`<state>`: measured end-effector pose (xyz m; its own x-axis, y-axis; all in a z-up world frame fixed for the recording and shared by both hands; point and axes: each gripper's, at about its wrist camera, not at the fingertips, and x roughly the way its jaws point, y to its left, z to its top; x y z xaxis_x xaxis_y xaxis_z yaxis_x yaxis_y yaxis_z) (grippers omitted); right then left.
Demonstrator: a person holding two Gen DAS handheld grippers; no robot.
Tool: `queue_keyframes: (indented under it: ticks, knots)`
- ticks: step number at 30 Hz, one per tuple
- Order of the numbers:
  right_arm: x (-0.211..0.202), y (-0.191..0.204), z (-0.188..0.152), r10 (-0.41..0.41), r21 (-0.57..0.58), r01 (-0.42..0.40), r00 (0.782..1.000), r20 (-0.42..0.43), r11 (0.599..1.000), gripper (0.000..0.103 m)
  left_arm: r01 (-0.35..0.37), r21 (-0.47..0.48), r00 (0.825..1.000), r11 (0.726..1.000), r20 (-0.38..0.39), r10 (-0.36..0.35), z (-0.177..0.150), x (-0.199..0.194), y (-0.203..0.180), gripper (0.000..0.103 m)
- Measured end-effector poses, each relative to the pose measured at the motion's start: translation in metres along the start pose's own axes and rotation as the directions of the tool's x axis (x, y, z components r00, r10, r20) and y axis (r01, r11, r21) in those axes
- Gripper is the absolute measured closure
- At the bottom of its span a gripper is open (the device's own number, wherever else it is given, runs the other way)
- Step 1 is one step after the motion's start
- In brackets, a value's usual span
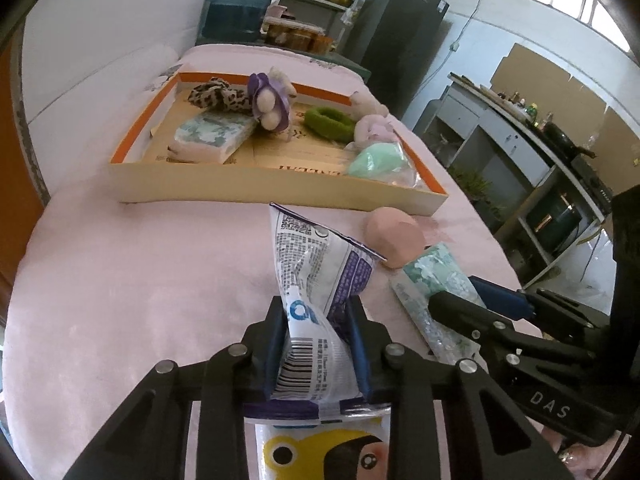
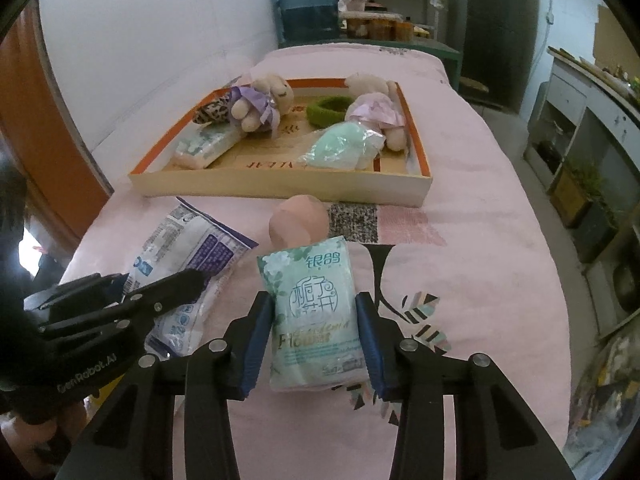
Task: Organize soft objects
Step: 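Grasp the white diaper bag with the left gripper while the right grasps the green wipes pack, then carry the diaper bag and green wipes pack over the box lid with both grippers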
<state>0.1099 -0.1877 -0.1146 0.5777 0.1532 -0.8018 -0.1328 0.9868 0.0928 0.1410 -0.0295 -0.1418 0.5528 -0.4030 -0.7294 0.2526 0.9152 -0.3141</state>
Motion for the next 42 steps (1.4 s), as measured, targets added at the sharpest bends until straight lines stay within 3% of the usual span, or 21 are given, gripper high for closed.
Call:
queue_keyframes:
  ticks: [20, 42]
  knots:
    - [-0.023, 0.01, 0.016, 0.014, -0.012, -0.014, 0.998, 0.062, 1.0, 0.059, -0.016, -0.004, 0.995, 1.0, 0.102, 0.016, 0.019, -0.039, -0.002, 0.073]
    - [-0.037, 0.008, 0.049, 0.019, -0.011, -0.018, 0.991, 0.131, 1.0, 0.059, -0.027, 0.006, 0.984, 1.0, 0.174, 0.025, 0.058, -0.053, -0.003, 0.073]
